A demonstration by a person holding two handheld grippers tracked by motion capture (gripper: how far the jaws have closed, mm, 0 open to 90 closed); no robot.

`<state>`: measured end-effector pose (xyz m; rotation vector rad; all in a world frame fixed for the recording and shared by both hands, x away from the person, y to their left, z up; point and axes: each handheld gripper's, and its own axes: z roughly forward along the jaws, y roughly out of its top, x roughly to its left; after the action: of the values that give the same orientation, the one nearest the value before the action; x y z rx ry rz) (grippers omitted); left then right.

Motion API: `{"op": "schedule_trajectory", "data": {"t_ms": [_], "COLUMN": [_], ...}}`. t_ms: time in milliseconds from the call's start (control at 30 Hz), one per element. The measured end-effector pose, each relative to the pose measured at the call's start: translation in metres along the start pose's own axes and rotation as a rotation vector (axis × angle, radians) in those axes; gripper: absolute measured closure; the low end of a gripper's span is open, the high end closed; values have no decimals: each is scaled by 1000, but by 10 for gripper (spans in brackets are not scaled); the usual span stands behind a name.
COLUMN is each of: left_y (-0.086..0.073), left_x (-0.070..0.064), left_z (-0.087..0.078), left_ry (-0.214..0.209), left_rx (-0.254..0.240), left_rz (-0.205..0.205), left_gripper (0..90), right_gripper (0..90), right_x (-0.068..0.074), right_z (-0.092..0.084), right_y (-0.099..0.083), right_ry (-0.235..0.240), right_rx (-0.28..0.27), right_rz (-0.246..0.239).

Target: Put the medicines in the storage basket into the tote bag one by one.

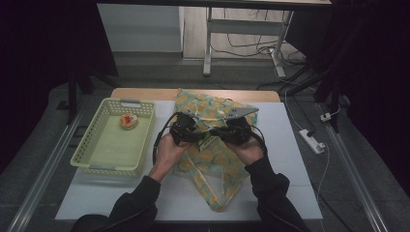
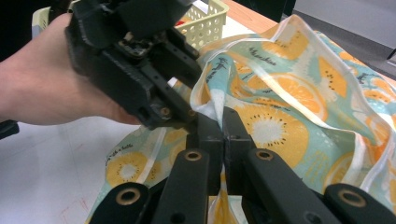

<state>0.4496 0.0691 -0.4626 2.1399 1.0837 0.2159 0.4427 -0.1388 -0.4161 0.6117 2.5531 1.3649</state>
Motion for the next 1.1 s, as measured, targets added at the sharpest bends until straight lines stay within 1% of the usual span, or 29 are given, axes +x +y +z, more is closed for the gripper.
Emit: {"op": "schedule_trajectory", "data": {"t_ms": [67, 133, 200, 300, 433, 533, 567, 633, 667, 767, 867, 967, 1000, 1033, 1100], "left_y": [2, 3, 4, 4, 3, 3, 3, 2, 2, 1, -1, -4, -5, -5, -7], "left_x": [2, 3, 4, 5, 5, 5, 5, 4, 3, 2, 1, -1, -1, -2, -2], "left_z": [2, 4, 7, 11, 19, 21, 21, 19, 18, 13, 9, 3, 0, -2, -7], "left_ry": [12, 15, 24, 52, 69, 69, 71, 81, 82, 80, 76, 46, 35, 10, -23], "left_rx": [-5, -14, -17, -24, -22, -32, -33, -37, -37, -41, -33, -32, -39, -41, -37], "left_rz": [-4, -13, -9, 2, 2, 2, 5, 26, 29, 31, 38, 33, 38, 46, 46], "left_gripper": [620, 619, 619, 618, 616, 612, 606, 575, 542, 490, 425, 376, 364, 358, 311], "right_gripper": [895, 895, 895, 895, 895, 895, 895, 895, 895, 895, 895, 895, 895, 895, 895], "right_x": [0, 0, 0, -2, -2, -2, -3, -4, -5, -6, -6, -7, -7, -7, -8], "right_z": [0, 0, 0, 0, 2, 2, 1, 0, 0, 0, 0, 0, -1, -1, -1], "right_y": [0, 0, 0, -1, -2, -2, -2, -2, -2, -3, -3, -3, -3, -3, -4], "right_ry": [1, 0, -1, -3, -1, -4, -4, -6, -8, -10, -9, -12, -13, -16, -15], "right_rx": [2, 3, 4, 3, 9, 9, 9, 6, 6, 5, 5, 4, 5, 5, 4], "right_rz": [-1, -1, 2, 6, 6, 5, 7, 9, 11, 15, 17, 18, 18, 19, 20]}}
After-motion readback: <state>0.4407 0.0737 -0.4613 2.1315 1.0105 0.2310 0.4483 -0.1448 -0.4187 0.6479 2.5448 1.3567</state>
